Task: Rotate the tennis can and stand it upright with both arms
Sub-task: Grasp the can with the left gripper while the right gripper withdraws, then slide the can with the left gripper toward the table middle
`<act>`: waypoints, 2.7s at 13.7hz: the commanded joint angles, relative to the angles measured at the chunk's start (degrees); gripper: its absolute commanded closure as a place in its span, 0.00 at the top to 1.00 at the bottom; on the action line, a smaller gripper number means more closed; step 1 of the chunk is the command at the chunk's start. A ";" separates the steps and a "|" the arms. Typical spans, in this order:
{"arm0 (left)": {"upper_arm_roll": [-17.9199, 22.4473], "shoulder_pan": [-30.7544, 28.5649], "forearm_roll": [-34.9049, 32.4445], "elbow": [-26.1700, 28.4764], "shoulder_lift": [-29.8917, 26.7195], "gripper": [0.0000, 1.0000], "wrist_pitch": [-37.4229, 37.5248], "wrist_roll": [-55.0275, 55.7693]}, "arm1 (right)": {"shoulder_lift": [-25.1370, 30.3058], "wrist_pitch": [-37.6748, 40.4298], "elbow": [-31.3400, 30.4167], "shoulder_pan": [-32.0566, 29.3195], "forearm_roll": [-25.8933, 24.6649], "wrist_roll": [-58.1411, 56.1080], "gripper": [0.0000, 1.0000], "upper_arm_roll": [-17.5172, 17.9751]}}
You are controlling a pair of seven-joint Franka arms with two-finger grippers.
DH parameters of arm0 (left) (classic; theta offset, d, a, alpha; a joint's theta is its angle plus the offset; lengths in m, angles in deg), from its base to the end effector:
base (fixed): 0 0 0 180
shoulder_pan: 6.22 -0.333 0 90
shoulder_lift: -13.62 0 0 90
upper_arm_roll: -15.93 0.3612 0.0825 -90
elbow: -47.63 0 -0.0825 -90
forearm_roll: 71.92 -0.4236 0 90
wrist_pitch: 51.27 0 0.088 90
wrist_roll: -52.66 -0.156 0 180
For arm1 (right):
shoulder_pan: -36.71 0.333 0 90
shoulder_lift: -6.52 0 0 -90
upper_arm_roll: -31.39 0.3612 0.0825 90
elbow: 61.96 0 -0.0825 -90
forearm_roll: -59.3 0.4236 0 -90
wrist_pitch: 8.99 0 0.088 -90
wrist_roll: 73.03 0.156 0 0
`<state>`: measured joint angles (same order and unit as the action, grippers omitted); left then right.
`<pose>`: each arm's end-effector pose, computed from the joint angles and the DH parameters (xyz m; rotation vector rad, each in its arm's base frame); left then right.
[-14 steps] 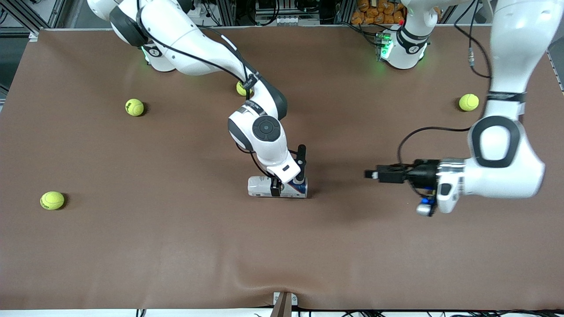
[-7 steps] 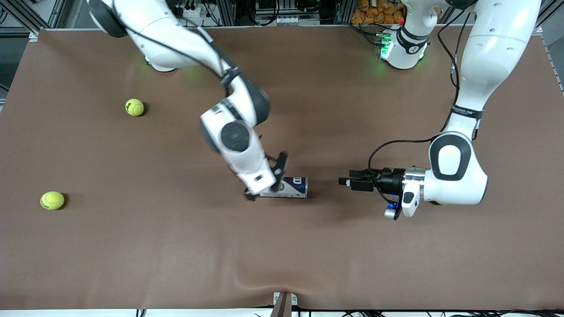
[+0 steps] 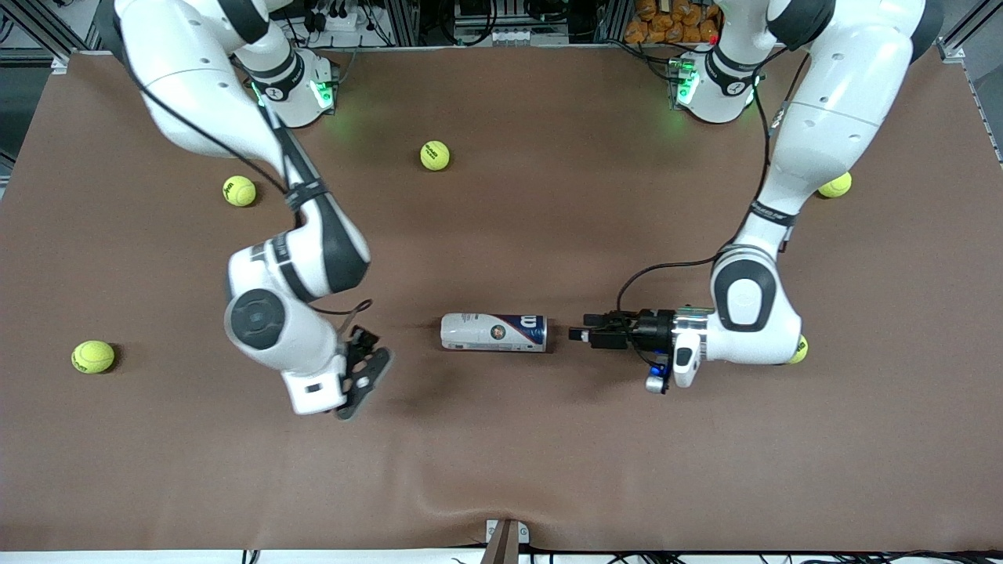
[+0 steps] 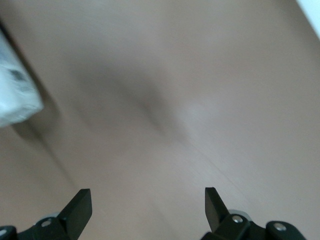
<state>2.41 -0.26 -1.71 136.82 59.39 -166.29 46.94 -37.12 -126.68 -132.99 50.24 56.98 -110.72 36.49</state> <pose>0.6944 -0.3213 0.1863 1.9359 0.4020 -0.4985 0.7879 0.2432 0.2860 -2.7616 -1.4635 -0.0919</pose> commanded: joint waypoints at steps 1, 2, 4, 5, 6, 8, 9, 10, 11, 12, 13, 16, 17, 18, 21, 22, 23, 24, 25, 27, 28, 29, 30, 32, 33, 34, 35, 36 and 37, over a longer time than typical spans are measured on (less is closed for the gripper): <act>0.08 1.60 3.17 -1.29 3.35 1.00 -4.23 -2.63 | 3.99 4.98 -0.96 -5.60 0.92 0.96 1.00 1.06; 0.07 2.73 4.31 -2.16 4.40 1.00 -5.47 -3.50 | 5.39 7.71 -0.96 -7.80 0.92 1.30 1.00 1.06; 0.16 3.71 4.85 -3.31 6.34 1.00 -6.61 -5.00 | 7.25 11.67 -0.96 -11.41 0.92 3.06 1.00 1.06; 0.16 4.06 4.94 -3.58 7.13 1.00 -6.79 -5.70 | 8.47 13.34 -0.96 -12.55 0.92 3.15 1.00 1.06; 0.16 4.15 5.03 -4.62 8.01 1.00 -7.49 -5.80 | 9.35 15.97 -0.96 -13.78 0.92 3.15 1.00 1.06; 0.16 5.64 5.20 -5.07 8.81 1.00 -9.51 -5.80 | 11.55 21.86 -0.87 -15.28 0.74 3.06 1.00 0.97; 0.16 6.17 5.29 -5.42 9.07 1.00 -11.17 -5.80 | 12.34 23.71 -0.87 -15.90 0.57 3.06 1.00 0.97; 0.16 6.78 5.47 -5.60 9.42 1.00 -12.06 -5.62 | 13.22 25.30 -0.87 -16.34 0.57 3.06 1.00 0.97; 0.16 7.05 6.42 -5.95 9.60 1.00 -12.33 -5.71 | 13.84 25.92 -0.87 -16.35 0.30 3.41 1.00 0.97; 0.16 7.23 7.83 -6.12 9.69 1.00 -12.33 -5.71 | 14.28 26.02 -0.87 -16.43 0.30 4.72 1.00 0.97; 0.16 7.75 8.62 -6.13 9.69 1.00 -12.33 -5.71 | 14.98 26.45 -0.96 -16.69 0.39 6.39 1.00 0.97; 0.08 7.93 8.89 -6.13 9.34 0.77 -12.33 -5.62 | 16.74 31.10 -0.96 -16.87 0.65 13.05 1.00 0.97; 0.07 7.93 9.33 -6.13 9.42 0.49 -12.33 -5.88 | 18.57 32.51 -0.87 -16.87 0.39 16.04 1.00 1.06; 0.07 7.93 9.60 -6.13 9.25 0.12 -12.33 -5.88 | 20.59 34.09 -1.04 -16.79 -0.05 18.07 1.00 0.89; -0.10 7.84 9.77 -7.17 8.29 0.00 -12.25 -3.00 | 22.98 35.25 -1.05 -18.45 -0.05 21.34 1.00 0.88; -0.19 7.84 9.77 -7.70 7.76 0.00 -12.25 0.58 | 23.68 35.25 -0.96 -18.19 -0.05 23.61 1.00 1.06; -0.19 7.84 9.51 -7.97 6.80 0.00 -12.16 3.32 | 24.73 35.33 -0.96 -17.93 0.04 26.50 1.00 1.23; -0.19 7.93 9.34 -7.97 5.74 0.00 -12.16 4.47 | 25.70 35.59 -1.05 -17.84 0.13 29.66 1.00 1.41; -0.19 7.93 9.25 -7.97 4.77 0.00 -12.16 5.18 | 26.49 36.90 -0.96 -17.67 0.82 31.78 1.00 1.32; -0.28 7.93 8.72 -7.97 2.49 0.00 -12.16 7.20 | 27.03 37.35 -0.87 -16.87 0.92 35.74 1.00 0.97; -0.28 7.93 7.59 -7.97 1.26 0.00 -12.07 8.69 | 28.59 37.35 -0.96 -16.52 1.00 36.02 1.00 -0.07; -0.28 8.02 5.40 -7.97 0.03 0.00 -11.98 10.10 | 29.48 37.53 -1.13 -14.00 1.01 36.20 1.00 -2.69; -0.28 8.80 1.90 -7.97 -1.37 0.00 -11.98 12.20 | 30.10 37.88 -1.22 -10.58 1.01 36.63 1.00 -6.81; -0.28 9.68 -1.99 -7.97 -3.49 0.00 -11.98 20.35 | 31.85 37.80 -3.67 -8.61 1.09 36.73 1.00 -10.54; -0.28 11.17 -4.18 -7.97 -4.80 0.00 -11.98 23.18 | 33.25 37.79 -5.42 -9.65 1.44 36.73 1.00 -10.46; 0.42 13.36 -6.72 -8.06 -6.29 0.00 -12.24 25.12 | 34.75 38.06 -6.40 -10.36 3.01 36.73 1.00 -10.63; 0.77 14.60 -8.75 -8.06 -7.61 0.00 -12.33 27.49 | 35.98 38.67 -6.93 -10.98 3.46 36.73 1.00 -10.72; 0.78 15.13 -12.77 -8.06 -9.45 0.00 -12.33 29.51 | 36.95 39.46 -6.93 -11.68 3.47 36.81 1.00 -10.37; 0.52 15.66 -18.64 -8.06 -10.95 0.00 -12.25 32.06 | 37.31 39.90 -6.94 -12.30 3.47 37.60 1.00 -9.67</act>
<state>1.98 13.94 -13.17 127.32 52.74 -178.23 74.25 -3.69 -87.20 -136.68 39.17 59.16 -74.97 25.88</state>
